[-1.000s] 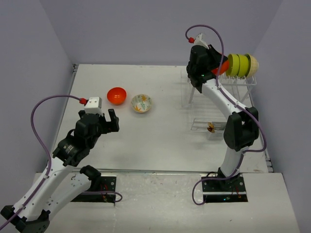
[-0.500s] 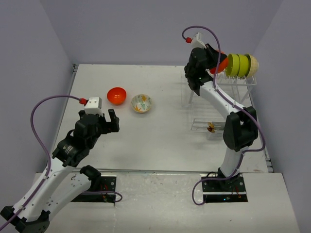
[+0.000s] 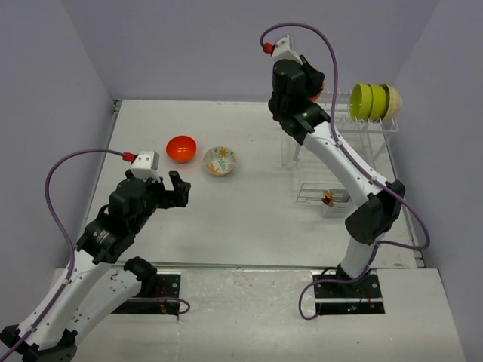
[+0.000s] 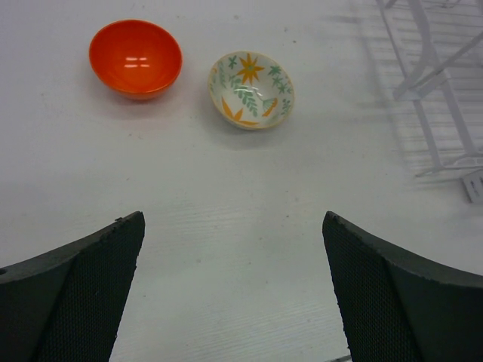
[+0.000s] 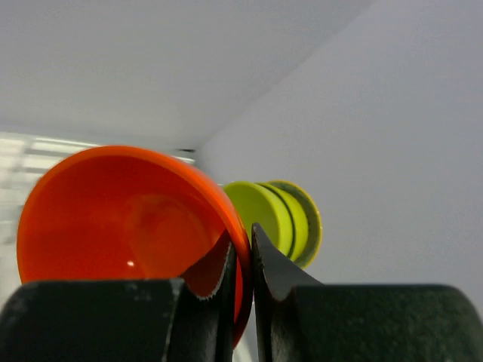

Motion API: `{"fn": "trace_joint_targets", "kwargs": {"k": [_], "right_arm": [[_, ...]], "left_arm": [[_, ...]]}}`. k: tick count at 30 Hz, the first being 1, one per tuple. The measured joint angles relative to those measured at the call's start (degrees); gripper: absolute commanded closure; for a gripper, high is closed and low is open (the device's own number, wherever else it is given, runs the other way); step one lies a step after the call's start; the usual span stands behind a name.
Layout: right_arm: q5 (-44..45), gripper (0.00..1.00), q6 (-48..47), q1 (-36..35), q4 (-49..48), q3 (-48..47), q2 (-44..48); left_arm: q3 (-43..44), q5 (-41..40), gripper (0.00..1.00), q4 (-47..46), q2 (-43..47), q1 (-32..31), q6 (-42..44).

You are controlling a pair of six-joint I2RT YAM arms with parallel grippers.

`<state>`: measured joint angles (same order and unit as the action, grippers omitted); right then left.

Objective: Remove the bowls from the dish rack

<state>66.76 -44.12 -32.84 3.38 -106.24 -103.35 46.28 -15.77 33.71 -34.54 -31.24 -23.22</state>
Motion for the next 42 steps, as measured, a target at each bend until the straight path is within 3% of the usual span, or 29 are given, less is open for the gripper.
{"fn": "trace_joint_targets", "kwargs": {"k": [3, 7, 11, 14, 17, 19, 20, 26, 27, 28, 29, 30, 35, 38, 39, 40, 42], "right_arm": [[-5.55, 1.0, 14.38, -3.54, 16.87, -10.38, 1.01], [-18.53, 1.0, 31.89, -5.62, 32.09, -14.25, 5.4], [-32.09, 1.0, 45.11, -6.45, 35.67, -4.52, 11.89], [-40.81, 1.0, 52.33, -7.48, 35.98, 4.02, 14.34], [-48.02, 1.0, 58.31, -8.46, 34.38, 10.97, 14.69], [-51.23, 1.0, 61.0, -8.74, 33.88, 14.23, 15.13], [-52.28, 1.0, 62.03, -8.79, 33.7, 15.43, 15.65], [-54.23, 1.0, 65.53, -8.98, 30.14, 20.06, 22.58], [-53.75, 1.0, 65.53, -9.18, 29.68, 20.63, 23.78], [-53.68, 1.0, 65.57, -9.49, 29.05, 21.57, 24.81], [-53.53, 1.0, 65.79, -9.66, 28.65, 22.21, 25.18], [-53.46, 1.0, 65.96, -10.05, 28.17, 22.82, 25.33], [-52.98, 1.0, 66.53, -10.49, 26.01, 24.81, 25.27], [-53.0, 0.65, 67.01, -10.38, 25.14, 25.51, 25.16], [-53.02, 0.31, 67.6, -10.36, 24.98, 25.55, 25.16], [-52.98, 0.17, 67.91, -10.34, 24.57, 25.55, 25.24], [-52.7, 0.09, 67.87, -10.27, 23.78, 25.53, 25.44]], "left_arm": [[1.97, 4.13, 0.0, -0.57, -0.74, 0.0, -0.48], [9.75, 12.07, 0.0, -5.25, -5.53, 0.0, -2.49], [22.16, 16.17, 0.0, -8.92, -16.04, -0.35, -3.04], [29.92, 12.61, 0.0, -9.2, -24.28, -3.39, -2.69], [33.31, 8.98, 0.08, -7.89, -31.21, -7.61, -2.6], [33.86, 7.69, 0.21, -6.75, -34.77, -9.25, -2.73], [33.9, 6.93, 0.32, -6.12, -36.39, -9.88, -2.8], [34.12, 2.99, 0.48, -2.67, -42.71, -11.1, -3.13], [34.51, 2.49, 0.55, -2.6, -43.52, -11.23, -3.39], [35.41, 2.03, 0.8, -2.78, -44.41, -11.43, -3.63], [36.09, 1.73, 0.94, -2.89, -44.92, -11.76, -3.87], [36.74, 1.51, 1.0, -2.91, -45.29, -12.26, -4.11], [37.94, -1.14, 1.0, -0.52, -46.93, -12.87, -3.15], [38.49, -2.43, 1.0, 0.37, -47.41, -13.03, -3.21], [38.6, -3.96, 1.0, 0.81, -47.54, -12.9, -3.19], [38.64, -4.87, 1.0, 1.25, -47.67, -12.37, -3.19], [38.66, -6.1, 1.0, 2.01, -48.15, -10.36, -3.21]]}}
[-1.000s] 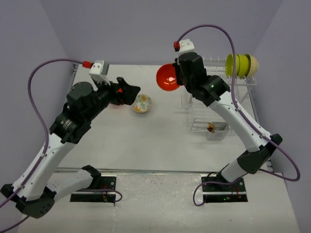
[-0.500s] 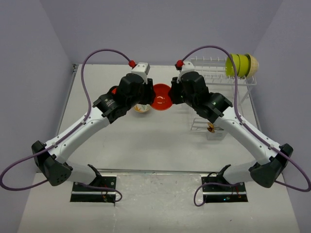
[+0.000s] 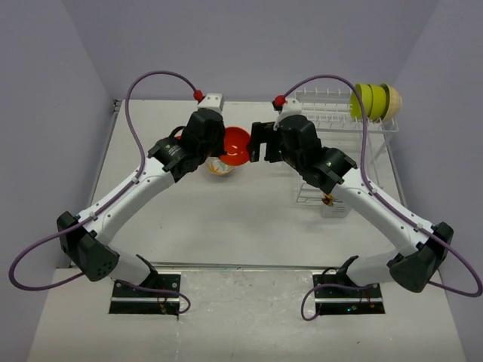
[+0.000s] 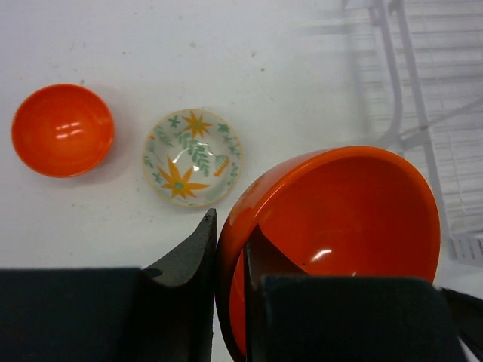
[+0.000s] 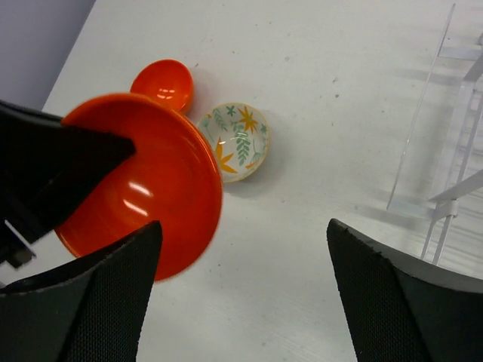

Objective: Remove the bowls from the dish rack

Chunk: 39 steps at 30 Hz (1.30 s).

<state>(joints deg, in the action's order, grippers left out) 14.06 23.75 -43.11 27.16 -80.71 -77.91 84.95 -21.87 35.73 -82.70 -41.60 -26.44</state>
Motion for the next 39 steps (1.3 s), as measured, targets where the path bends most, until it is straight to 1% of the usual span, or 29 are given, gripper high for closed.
{"fn": "trace_joint_targets", "kwargs": {"k": [3, 6, 10, 13, 15, 19, 22, 25, 31, 39], "right_arm": [[1.55, 0.08, 0.04, 0.07, -0.07, 0.22, 0.5], [3.17, 0.09, -0.02, 0.5, 0.0, 3.19, 3.82], [3.85, 0.08, 0.0, 1.29, -0.39, 11.56, 13.94], [3.04, 0.08, 0.02, 1.29, -0.92, 17.55, 21.66], [2.05, 0.08, -0.04, 1.29, -1.18, 21.18, 26.18], [-2.14, 0.09, -0.83, 1.29, -3.41, 27.85, 33.33], [-4.72, 0.09, -1.57, 1.29, -3.63, 30.34, 36.41], [-5.86, 0.08, -2.56, 1.29, -4.57, 31.17, 37.51], [-7.63, 0.08, -4.55, 1.29, -7.43, 34.51, 38.23], [-7.34, 0.08, -5.42, 1.29, -8.07, 35.87, 37.55]], "left_arm": [[0.0, 0.94, 1.0, 0.17, -0.7, 5.62, -0.13], [0.0, 4.9, 1.0, -0.59, -1.36, 15.41, -1.09], [0.44, 9.88, 1.0, -3.19, -5.46, 28.5, -3.5], [0.5, 14.47, 1.0, -5.64, -10.95, 35.34, -5.27], [0.48, 17.22, 1.0, -6.88, -14.71, 38.34, -5.97], [0.44, 21.14, 1.0, -8.63, -20.31, 40.09, -5.99], [0.44, 24.63, 1.0, -9.92, -22.34, 40.3, -6.08], [-0.22, 27.08, 1.0, -11.87, -23.17, 41.48, -6.19], [-2.25, 28.79, 1.0, -14.08, -24.65, 44.46, -7.19], [-4.61, 28.85, 1.0, -14.25, -25.79, 44.7, -7.45]]}}
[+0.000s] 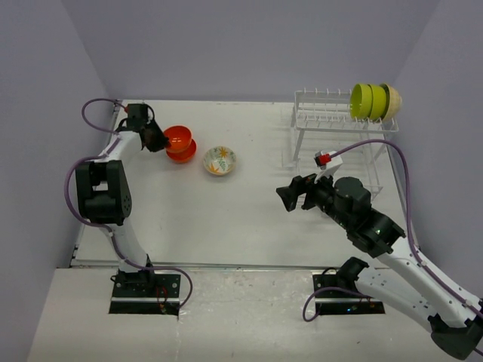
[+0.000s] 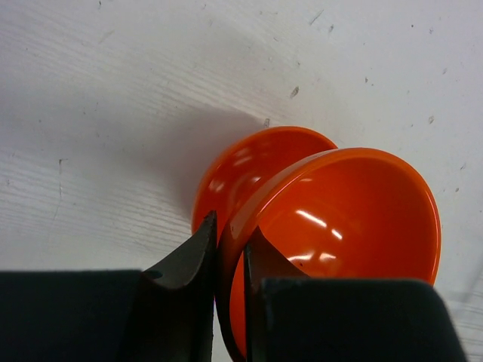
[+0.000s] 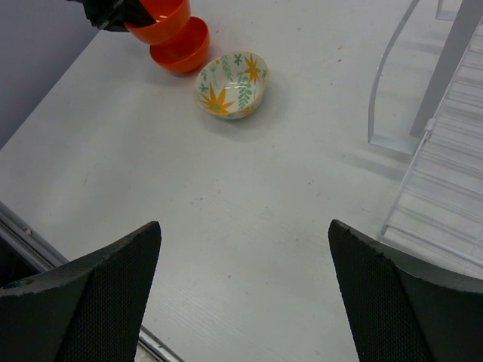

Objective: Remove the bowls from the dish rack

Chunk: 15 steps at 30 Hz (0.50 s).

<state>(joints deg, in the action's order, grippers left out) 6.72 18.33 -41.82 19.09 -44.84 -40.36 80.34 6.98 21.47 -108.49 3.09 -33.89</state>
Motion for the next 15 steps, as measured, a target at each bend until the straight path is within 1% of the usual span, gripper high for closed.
{"fn": "trace_joint_targets", "kwargs": {"k": [4, 15], "right_arm": [[0.37, 0.08, -0.07, 0.0, -0.24, 0.11, -0.02], [1.38, 0.08, -0.39, 0.0, -0.24, 0.13, -0.04]], "left_arm": [[-0.96, 0.2, 1.0, -0.55, 0.0, 0.0, -0.02], [-2.51, 1.38, 0.93, -2.69, -0.07, 0.0, -0.2]]}}
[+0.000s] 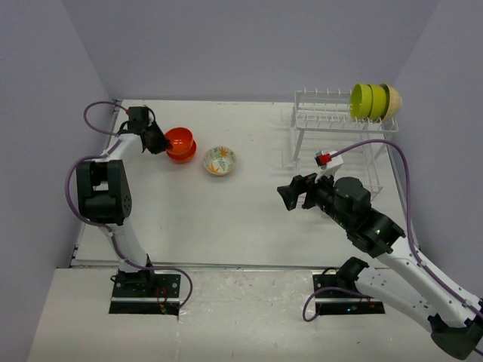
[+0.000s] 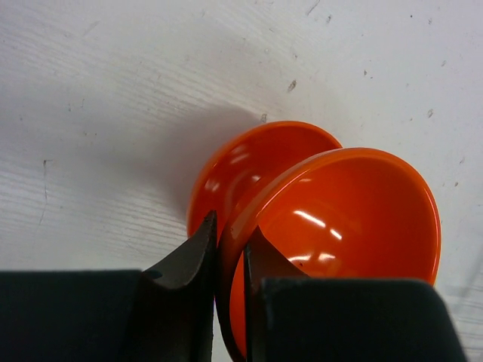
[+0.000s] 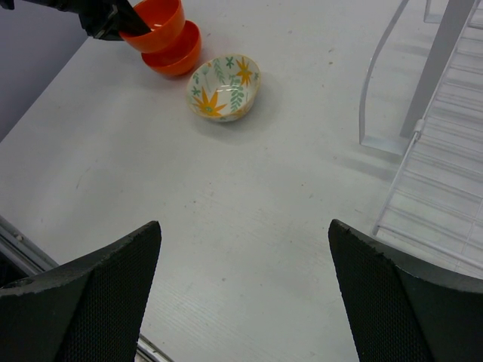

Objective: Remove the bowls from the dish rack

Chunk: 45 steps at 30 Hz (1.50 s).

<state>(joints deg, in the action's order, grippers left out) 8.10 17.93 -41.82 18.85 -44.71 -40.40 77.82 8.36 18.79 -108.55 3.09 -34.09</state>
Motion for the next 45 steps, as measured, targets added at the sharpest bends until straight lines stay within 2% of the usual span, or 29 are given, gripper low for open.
{"fn": "trace_joint_targets", "kwargs": {"k": [13, 18, 26, 40, 45], "right_arm": [[0.33, 0.08, -0.02, 0.0, 0.02, 0.0, -0.85], [0.33, 0.08, -0.04, 0.0, 0.02, 0.0, -0.98], [0.31, 0.08, -0.07, 0.0, 0.02, 0.0, -0.98], [0.26, 0.08, -0.52, 0.0, 0.02, 0.0, -0.98], [0.26, 0.08, -0.68, 0.0, 0.0, 0.0, -0.98]], "left_arm": [[0.0, 0.98, 0.89, -1.57, -1.7, -0.66, 0.02], [0.0, 1.53, 0.79, -1.57, -1.7, -0.76, 0.0], [0.09, 1.95, 0.79, -1.53, -1.7, -0.81, -0.04], [0.72, 2.21, 0.69, -1.38, -1.7, -0.87, -0.94], [0.81, 2.21, 0.69, -1.31, -1.66, -0.87, -1.31]]}}
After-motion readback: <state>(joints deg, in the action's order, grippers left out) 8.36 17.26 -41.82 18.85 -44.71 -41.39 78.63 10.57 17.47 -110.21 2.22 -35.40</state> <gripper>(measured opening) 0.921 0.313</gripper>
